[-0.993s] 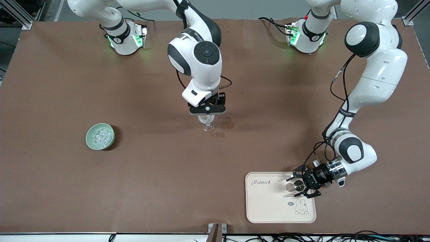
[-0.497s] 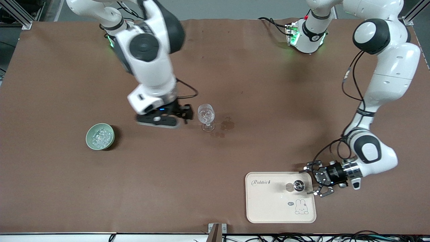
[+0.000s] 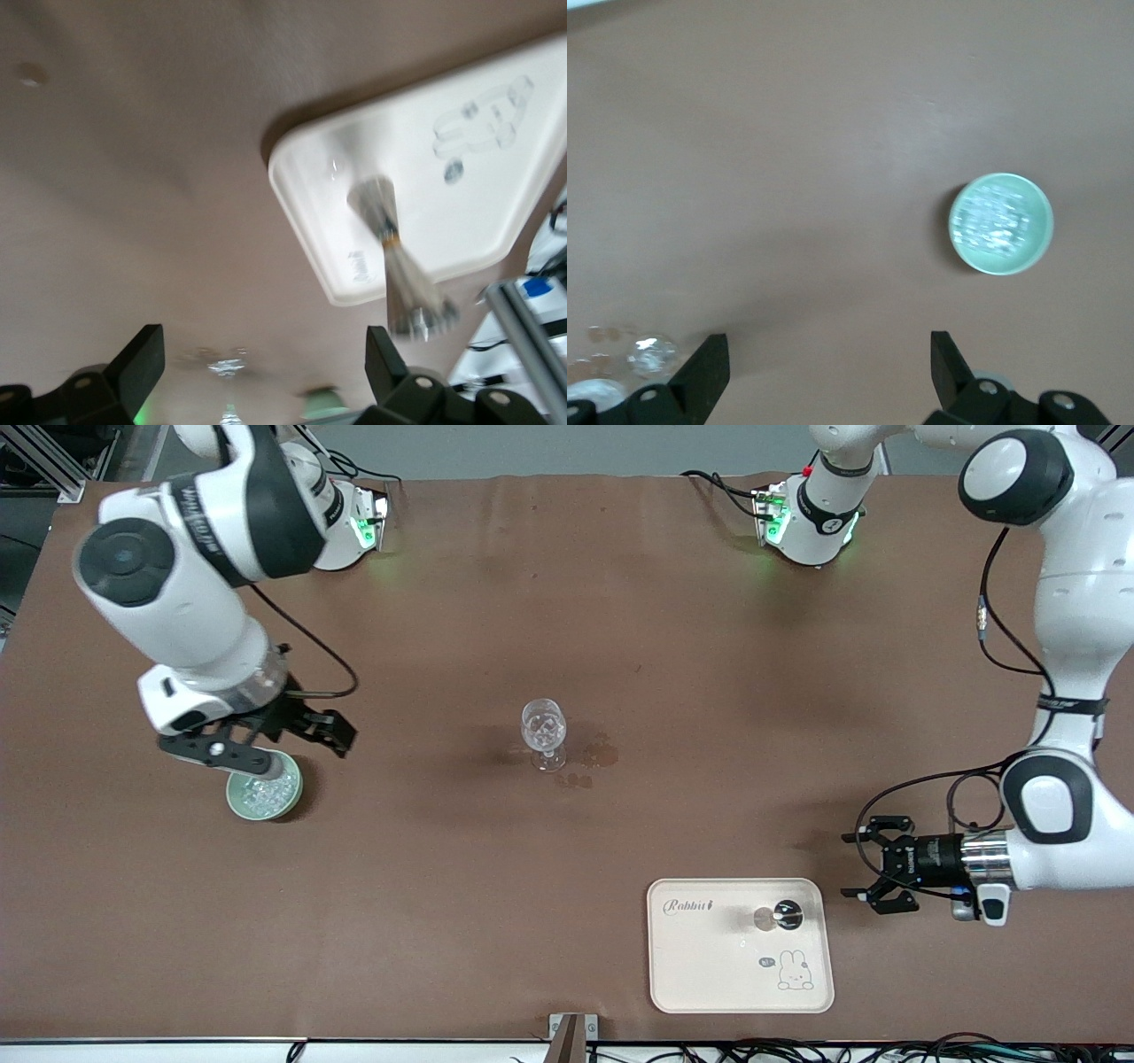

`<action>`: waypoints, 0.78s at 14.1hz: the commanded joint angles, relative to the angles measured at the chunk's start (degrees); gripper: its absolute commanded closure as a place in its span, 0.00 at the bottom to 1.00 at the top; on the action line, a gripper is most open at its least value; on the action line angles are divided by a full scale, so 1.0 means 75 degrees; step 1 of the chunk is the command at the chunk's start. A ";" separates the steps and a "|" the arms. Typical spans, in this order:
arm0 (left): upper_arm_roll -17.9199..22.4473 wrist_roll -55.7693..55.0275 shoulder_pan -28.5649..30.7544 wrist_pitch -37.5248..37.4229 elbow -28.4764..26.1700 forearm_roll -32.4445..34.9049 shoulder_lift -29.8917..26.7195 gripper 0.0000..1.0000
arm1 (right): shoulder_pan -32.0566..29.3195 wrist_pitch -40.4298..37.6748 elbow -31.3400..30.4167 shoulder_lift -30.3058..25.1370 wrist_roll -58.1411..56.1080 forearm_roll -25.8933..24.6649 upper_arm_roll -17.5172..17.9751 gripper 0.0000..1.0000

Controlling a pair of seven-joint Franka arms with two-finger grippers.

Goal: Pour wine and add ice with both arms
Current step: 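Open the left gripper on the tray while the right gripper withdraws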

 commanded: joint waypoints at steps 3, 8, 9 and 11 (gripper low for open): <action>-0.0246 0.0178 -0.0073 -0.0983 -0.0268 0.0998 -0.1814 0.00 | -0.1507 0.0100 -0.0865 -0.0900 -0.1741 -0.0077 0.0178 0.00; -0.0819 0.0785 -0.0436 -0.1662 -0.0280 0.2473 -0.2964 0.00 | -0.2423 -0.0849 0.0328 -0.0912 -0.3068 -0.0018 0.0166 0.00; -0.1007 0.1171 -0.0448 -0.1838 -0.0280 0.2882 -0.3163 0.00 | -0.2435 -0.1001 0.0644 -0.0901 -0.3115 -0.0007 0.0166 0.00; -0.0963 0.2200 -0.0879 -0.1945 -0.0443 0.3575 -0.3887 0.00 | -0.2423 -0.1620 0.1382 -0.0866 -0.3104 0.0005 0.0190 0.00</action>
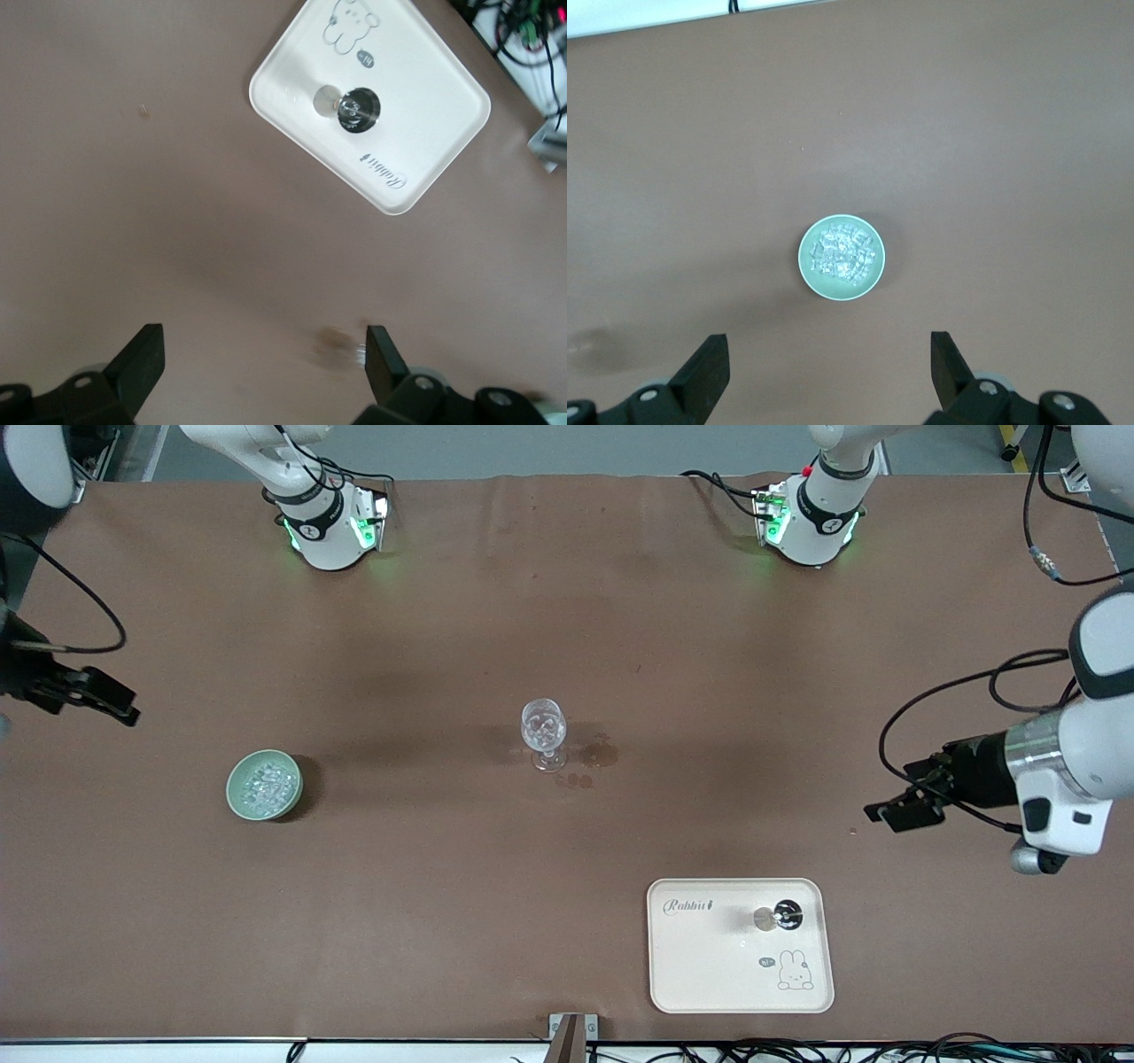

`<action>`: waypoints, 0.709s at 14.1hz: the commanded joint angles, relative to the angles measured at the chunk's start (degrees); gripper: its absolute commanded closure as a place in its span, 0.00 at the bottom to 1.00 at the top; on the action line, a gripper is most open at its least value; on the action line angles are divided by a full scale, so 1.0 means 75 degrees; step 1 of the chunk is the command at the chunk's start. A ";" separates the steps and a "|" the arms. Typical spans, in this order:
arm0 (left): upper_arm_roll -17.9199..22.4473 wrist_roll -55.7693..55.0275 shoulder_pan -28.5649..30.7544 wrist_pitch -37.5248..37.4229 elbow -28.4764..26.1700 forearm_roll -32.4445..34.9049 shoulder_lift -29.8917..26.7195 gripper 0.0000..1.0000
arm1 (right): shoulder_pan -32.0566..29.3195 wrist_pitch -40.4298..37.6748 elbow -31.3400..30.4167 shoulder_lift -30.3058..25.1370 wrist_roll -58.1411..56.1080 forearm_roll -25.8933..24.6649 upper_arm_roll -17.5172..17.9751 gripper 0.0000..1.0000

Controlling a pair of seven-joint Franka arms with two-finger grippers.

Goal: Pour wine and add ice with both arms

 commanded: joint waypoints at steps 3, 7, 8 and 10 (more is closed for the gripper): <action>0.1245 0.2104 -0.1118 -0.0129 -0.1181 0.0749 -0.1970 0.00 | -0.0028 -0.1526 0.1455 0.0092 -0.0066 -0.0005 0.0215 0.00; 0.2676 0.4200 -0.2069 -0.0504 -0.2165 0.0516 -0.3295 0.00 | 0.0323 -0.2380 0.1422 0.0034 -0.0438 -0.0016 0.0262 0.00; 0.3097 0.4669 -0.2280 -0.0516 -0.2412 0.0270 -0.3588 0.00 | 0.0323 -0.2500 0.1363 -0.0024 -0.0684 -0.0005 0.0262 0.01; 0.3860 0.5281 -0.2667 -0.0574 -0.2928 -0.0036 -0.4139 0.00 | 0.0254 -0.2408 0.1036 -0.0223 -0.0956 -0.0005 0.0215 0.02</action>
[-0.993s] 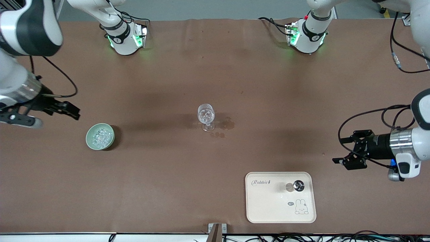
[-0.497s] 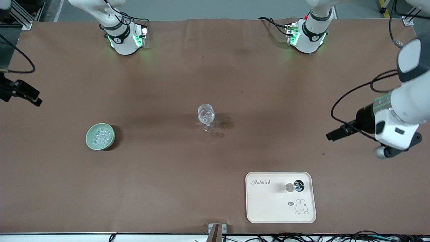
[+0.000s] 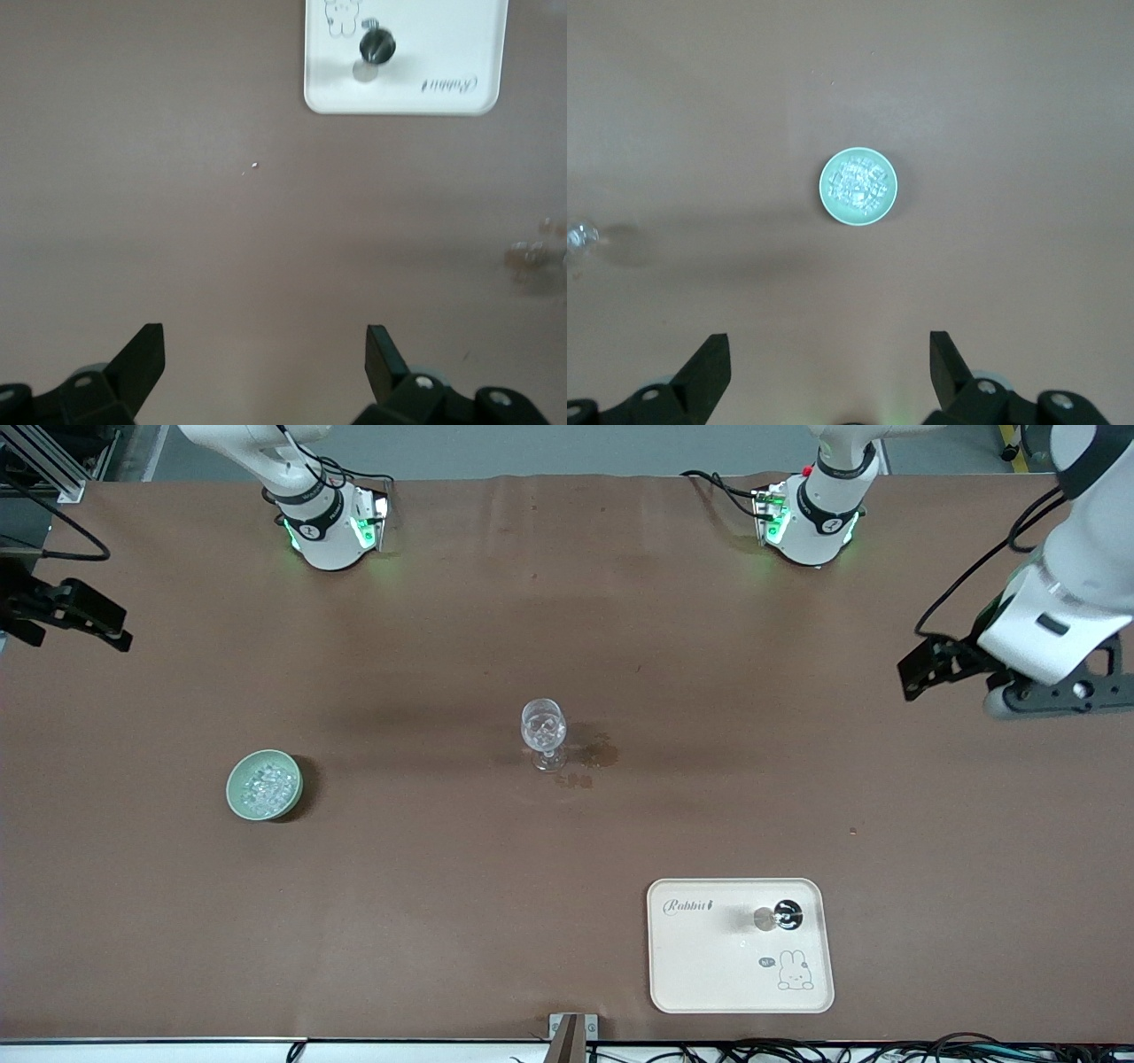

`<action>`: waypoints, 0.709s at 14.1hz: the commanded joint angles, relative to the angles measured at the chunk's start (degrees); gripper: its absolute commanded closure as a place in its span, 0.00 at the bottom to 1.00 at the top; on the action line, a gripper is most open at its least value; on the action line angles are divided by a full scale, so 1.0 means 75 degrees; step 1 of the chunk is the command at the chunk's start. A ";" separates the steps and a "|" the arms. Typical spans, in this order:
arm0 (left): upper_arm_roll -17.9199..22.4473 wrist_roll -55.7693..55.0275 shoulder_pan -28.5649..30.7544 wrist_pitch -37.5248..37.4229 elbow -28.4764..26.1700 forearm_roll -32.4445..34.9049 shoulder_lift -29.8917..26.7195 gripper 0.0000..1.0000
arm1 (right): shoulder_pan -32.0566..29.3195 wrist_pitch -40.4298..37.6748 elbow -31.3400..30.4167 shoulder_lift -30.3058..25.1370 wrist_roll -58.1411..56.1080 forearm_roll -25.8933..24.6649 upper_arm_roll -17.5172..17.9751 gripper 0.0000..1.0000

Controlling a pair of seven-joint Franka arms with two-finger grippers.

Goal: Pour wine and add ice with both arms

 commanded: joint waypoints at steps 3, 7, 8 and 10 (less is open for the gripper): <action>0.0913 0.0921 -0.0446 0.0053 -0.1529 -0.0536 -0.1374 0.00 | -0.0347 0.0350 -0.0418 -0.0232 -0.0374 0.0060 -0.0071 0.02; 0.0960 0.0968 -0.0529 0.0076 -0.1953 -0.0584 -0.1855 0.00 | -0.0677 0.0783 -0.0559 -0.0221 -0.0385 0.0319 -0.0095 0.02; 0.0972 0.0968 -0.0610 0.0076 -0.1953 -0.0584 -0.1879 0.00 | -0.0677 0.0784 -0.0559 -0.0221 -0.0385 0.0319 -0.0095 0.02; 0.0972 0.0991 -0.0658 0.0064 -0.1919 -0.0572 -0.1950 0.00 | -0.0700 0.0761 -0.0571 -0.0221 -0.0385 0.0330 -0.0049 0.02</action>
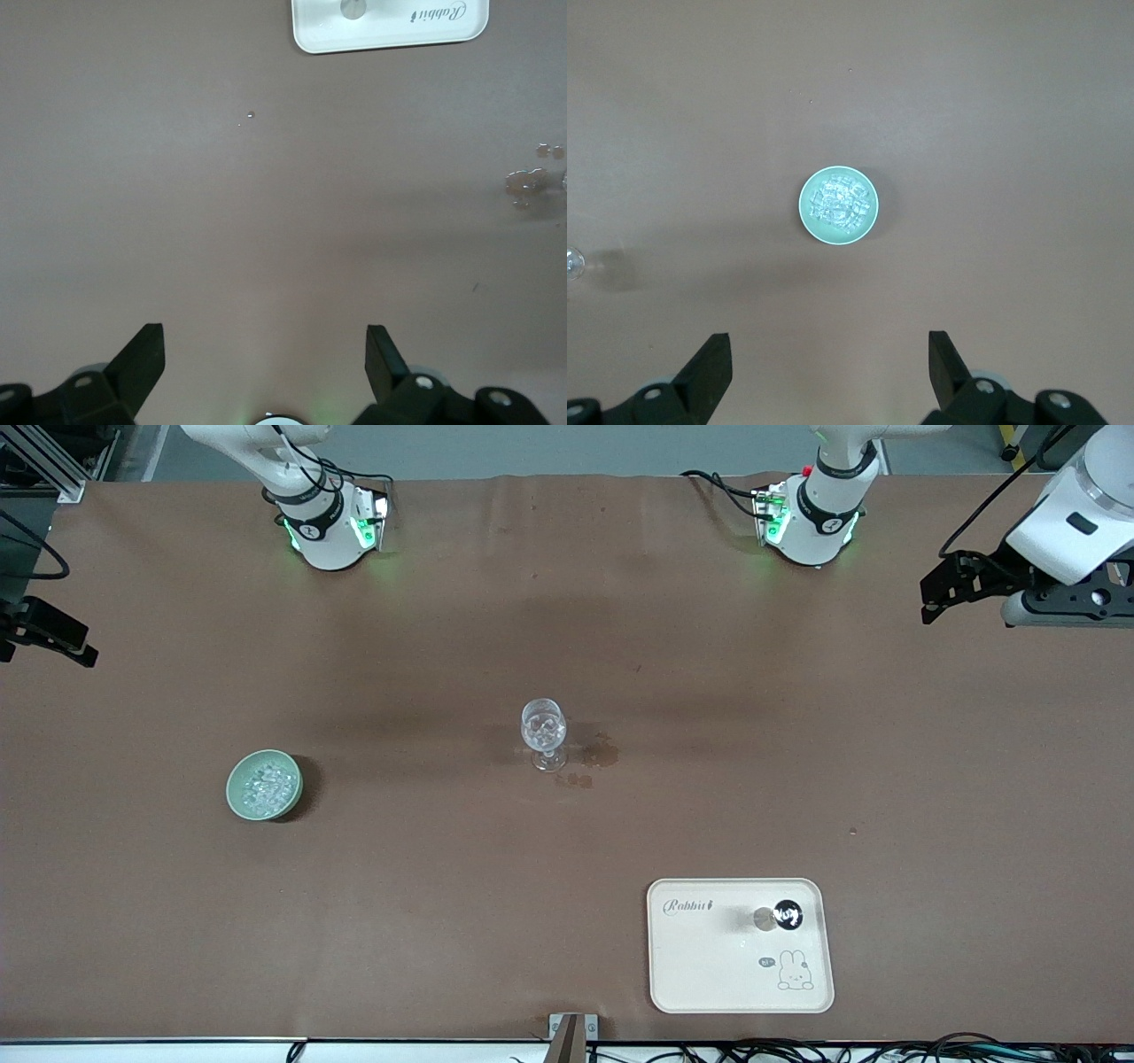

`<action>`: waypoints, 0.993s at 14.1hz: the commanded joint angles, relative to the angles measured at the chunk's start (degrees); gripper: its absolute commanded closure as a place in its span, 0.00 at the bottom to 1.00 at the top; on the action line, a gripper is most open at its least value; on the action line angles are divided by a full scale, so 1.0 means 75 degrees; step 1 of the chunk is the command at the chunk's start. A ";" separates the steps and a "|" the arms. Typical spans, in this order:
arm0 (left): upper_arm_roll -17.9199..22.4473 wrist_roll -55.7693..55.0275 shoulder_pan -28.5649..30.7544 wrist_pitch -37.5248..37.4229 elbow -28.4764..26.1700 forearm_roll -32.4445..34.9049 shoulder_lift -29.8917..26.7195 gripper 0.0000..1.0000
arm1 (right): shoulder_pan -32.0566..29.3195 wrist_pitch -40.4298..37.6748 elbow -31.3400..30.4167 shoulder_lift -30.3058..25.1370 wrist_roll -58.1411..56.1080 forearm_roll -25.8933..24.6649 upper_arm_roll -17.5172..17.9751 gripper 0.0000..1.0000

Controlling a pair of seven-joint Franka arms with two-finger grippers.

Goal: Pour wine and add ice with both arms

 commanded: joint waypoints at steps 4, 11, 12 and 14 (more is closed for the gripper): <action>0.0120 0.0473 -0.0106 0.0070 -0.0051 -0.0205 -0.0250 0.00 | -0.0704 0.0088 -0.0263 -0.0213 -0.0498 0.0337 0.0558 0.02; 0.0132 0.0321 -0.0071 0.0023 -0.0050 -0.0241 -0.0250 0.00 | -0.0857 0.0077 -0.0322 -0.0225 -0.0534 0.0348 0.0945 0.02; 0.0132 0.0275 -0.0059 0.0023 -0.0050 -0.0241 -0.0250 0.00 | -0.0857 0.0112 -0.0310 -0.0213 -0.0534 0.0348 0.0945 0.02; 0.0132 0.0088 -0.0059 0.0023 -0.0062 -0.0241 -0.0238 0.00 | -0.0846 0.0136 -0.0299 -0.0213 -0.0534 0.0348 0.0945 0.02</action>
